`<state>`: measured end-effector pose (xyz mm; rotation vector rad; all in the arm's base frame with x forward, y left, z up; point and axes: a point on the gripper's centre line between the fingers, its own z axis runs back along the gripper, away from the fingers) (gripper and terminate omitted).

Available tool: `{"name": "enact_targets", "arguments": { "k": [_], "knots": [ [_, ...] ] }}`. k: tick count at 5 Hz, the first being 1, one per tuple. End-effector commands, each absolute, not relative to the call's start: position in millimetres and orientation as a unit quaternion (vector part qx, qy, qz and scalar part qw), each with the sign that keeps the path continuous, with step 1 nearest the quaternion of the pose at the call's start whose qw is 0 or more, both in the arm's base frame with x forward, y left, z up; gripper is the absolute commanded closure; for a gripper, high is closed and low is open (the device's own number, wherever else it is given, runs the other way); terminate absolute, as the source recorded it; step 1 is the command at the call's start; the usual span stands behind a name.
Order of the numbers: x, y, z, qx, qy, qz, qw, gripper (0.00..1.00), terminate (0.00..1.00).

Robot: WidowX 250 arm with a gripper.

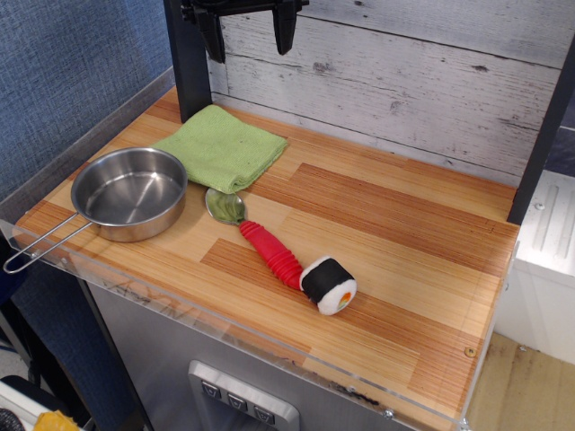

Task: Move the green cloth to the top of the pot.

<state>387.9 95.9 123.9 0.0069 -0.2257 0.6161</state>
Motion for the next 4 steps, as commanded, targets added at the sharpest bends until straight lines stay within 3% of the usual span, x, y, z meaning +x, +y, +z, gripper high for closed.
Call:
{"name": "enact_targets", "arguments": {
  "k": [1,3,4],
  "knots": [
    [381.9,91.9,146.1,0.003,-0.141,0.304,0.942,0.0,0.0],
    [381.9,91.9,146.1,0.003,-0.141,0.304,0.942,0.0,0.0],
    [381.9,91.9,146.1,0.003,-0.141,0.304,0.942,0.0,1.0]
  ]
}}
